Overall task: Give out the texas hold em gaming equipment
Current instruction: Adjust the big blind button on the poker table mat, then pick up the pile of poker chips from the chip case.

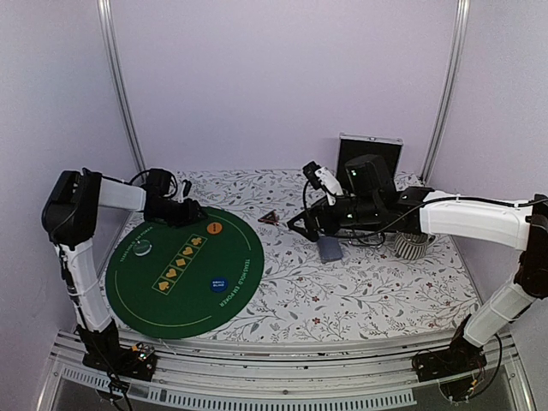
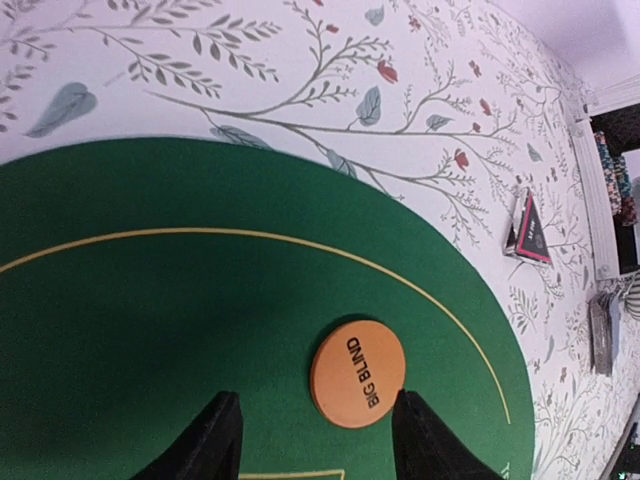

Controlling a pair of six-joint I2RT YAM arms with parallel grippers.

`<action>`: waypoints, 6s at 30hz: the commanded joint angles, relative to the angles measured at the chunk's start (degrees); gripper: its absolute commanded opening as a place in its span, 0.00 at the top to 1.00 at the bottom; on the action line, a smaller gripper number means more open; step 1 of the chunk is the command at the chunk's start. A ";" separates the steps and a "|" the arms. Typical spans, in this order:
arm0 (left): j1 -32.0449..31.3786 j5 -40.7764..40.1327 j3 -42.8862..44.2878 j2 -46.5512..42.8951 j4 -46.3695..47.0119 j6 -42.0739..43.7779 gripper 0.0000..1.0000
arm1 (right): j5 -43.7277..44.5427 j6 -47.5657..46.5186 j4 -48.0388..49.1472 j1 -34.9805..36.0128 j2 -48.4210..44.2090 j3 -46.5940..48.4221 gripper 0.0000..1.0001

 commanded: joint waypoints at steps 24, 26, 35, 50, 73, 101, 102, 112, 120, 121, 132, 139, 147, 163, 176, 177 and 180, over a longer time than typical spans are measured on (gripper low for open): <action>-14.12 -23.72 -19.67 -31.33 -8.53 2.84 0.47 | 17.10 11.59 -10.32 -0.78 -14.41 -8.29 0.01; -14.15 -24.34 -17.24 -26.06 -8.11 3.58 0.51 | 16.58 11.90 -10.75 -0.81 -14.14 -8.30 0.01; -14.16 -22.48 -2.73 -6.42 -10.03 7.33 0.55 | 17.28 12.07 -11.40 -0.82 -12.50 -8.76 0.01; -12.74 -25.11 6.82 7.69 -9.68 9.21 0.67 | 16.51 10.25 -10.93 -1.04 -5.26 -4.66 0.01; -15.48 -17.61 -8.92 -24.47 -11.70 4.40 0.55 | 16.64 0.35 -23.03 -15.90 0.58 11.03 0.01; -11.45 -18.56 -13.04 -45.86 -20.23 11.80 0.02 | -1.37 -79.60 -12.32 -26.37 28.23 22.73 0.13; -10.49 -17.63 -13.73 -45.87 -19.52 11.51 0.02 | -0.69 -79.86 -11.78 -26.33 28.61 22.56 0.14; -6.33 -12.88 -16.46 -46.60 -17.54 10.72 0.02 | 2.55 -82.99 -1.54 -26.36 30.86 18.25 0.30; -5.82 -12.87 -16.69 -46.16 -17.47 10.77 0.02 | 3.34 -83.35 -2.45 -26.40 34.64 20.43 0.42; -5.83 -12.80 -16.68 -46.08 -17.46 10.79 0.02 | 3.34 -83.29 -2.39 -26.34 34.93 20.46 0.42; -5.47 -12.52 -16.68 -45.51 -17.55 10.86 0.02 | 4.63 -82.15 -3.79 -25.11 35.23 19.07 0.56; -5.49 -11.72 -16.85 -45.35 -17.55 10.86 0.02 | 3.09 -81.12 -7.20 -24.49 34.19 19.15 0.56; -5.44 -10.76 -16.94 -45.09 -17.55 10.93 0.02 | 1.29 -80.28 -9.06 -24.20 33.17 19.59 0.56; -5.37 -8.46 -17.03 -44.20 -17.55 10.95 0.02 | 1.17 -78.03 -7.78 -24.54 36.01 25.24 0.39; -5.40 -8.56 -16.94 -44.12 -17.57 11.02 0.02 | 3.51 -78.73 -11.00 -24.98 39.10 25.52 0.45; -5.41 -8.56 -16.94 -44.12 -17.57 11.03 0.02 | 3.44 -78.58 -11.33 -24.93 38.95 25.35 0.46; -5.37 -8.56 -16.94 -44.04 -17.55 11.03 0.02 | 3.88 -78.55 -11.61 -24.62 37.79 23.47 0.47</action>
